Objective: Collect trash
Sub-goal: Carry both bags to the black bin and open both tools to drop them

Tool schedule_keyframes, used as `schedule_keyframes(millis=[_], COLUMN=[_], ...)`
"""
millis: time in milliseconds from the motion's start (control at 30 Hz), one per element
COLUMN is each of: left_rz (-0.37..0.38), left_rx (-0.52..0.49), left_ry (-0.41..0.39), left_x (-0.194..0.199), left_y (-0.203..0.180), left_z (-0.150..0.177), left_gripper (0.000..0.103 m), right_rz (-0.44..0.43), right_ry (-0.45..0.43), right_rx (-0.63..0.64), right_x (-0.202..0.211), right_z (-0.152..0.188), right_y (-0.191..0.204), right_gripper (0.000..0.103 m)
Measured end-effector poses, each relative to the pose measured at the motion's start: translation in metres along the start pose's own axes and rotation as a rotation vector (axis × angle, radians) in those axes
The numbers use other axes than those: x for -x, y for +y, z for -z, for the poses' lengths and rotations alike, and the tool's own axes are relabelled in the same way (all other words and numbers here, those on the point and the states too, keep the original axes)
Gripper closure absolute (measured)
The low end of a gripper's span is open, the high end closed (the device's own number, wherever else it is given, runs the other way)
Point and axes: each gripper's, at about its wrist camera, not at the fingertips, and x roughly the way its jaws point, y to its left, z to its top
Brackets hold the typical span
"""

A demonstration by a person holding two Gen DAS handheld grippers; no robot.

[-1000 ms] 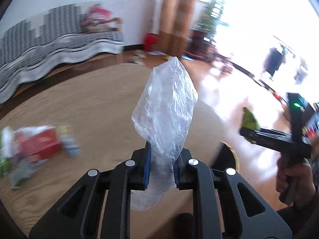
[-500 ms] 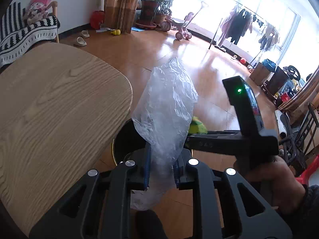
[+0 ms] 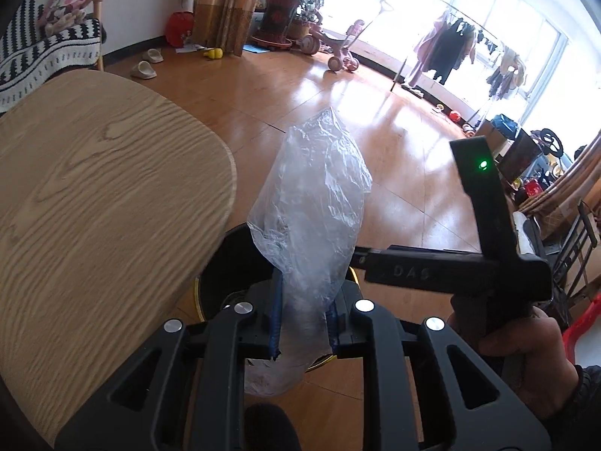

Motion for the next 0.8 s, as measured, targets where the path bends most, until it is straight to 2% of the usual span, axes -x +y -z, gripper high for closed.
schedule_keyframes(millis=[100,133,200,233,267,533,600,667,800], left_rz=[0.009,0.010,0.012,0.005,-0.003,-0.009,-0.010,-0.016,-0.082], left_rx=[-0.016,-0.021,-0.032,-0.038,-0.039,-0.024,-0.014,-0.005,-0.003], left_ry=[0.000,0.003,0.003,-0.004,-0.011,-0.023,-0.028,-0.040,-0.084], left_x=[-0.014,-0.017,-0.024,-0.027,-0.028,-0.026,-0.016,0.000,0.050], left_y=[-0.005,-0.006,-0.006,-0.007,-0.007,-0.007,-0.003,0.002,0.024], left_z=[-0.004,-0.005,-0.006,-0.006,-0.006,-0.010,-0.010,-0.009,-0.005], left_gripper=[0.084,0.081,0.064,0.045,0.032,0.028,0.027,0.022,0.014], right_rz=[0.023,0.025,0.036,0.037,0.040,0.049,0.042,0.029,0.033], right_ry=[-0.038,-0.046,-0.068,-0.079,-0.088,-0.120,-0.131,-0.140,-0.175], right_rx=[-0.047,-0.056,-0.075,-0.080,-0.083,-0.064,-0.037,0.004,0.143], right_x=[0.011,0.013,0.020,0.023,0.026,0.038,0.044,0.050,0.062], right_z=[-0.003,-0.004,-0.004,-0.006,-0.008,-0.008,-0.007,-0.007,0.000], right_y=[-0.012,-0.015,-0.020,-0.022,-0.024,-0.018,-0.006,0.011,0.071], right_gripper=[0.025,0.023,0.022,0.022,0.022,0.022,0.022,0.022,0.021])
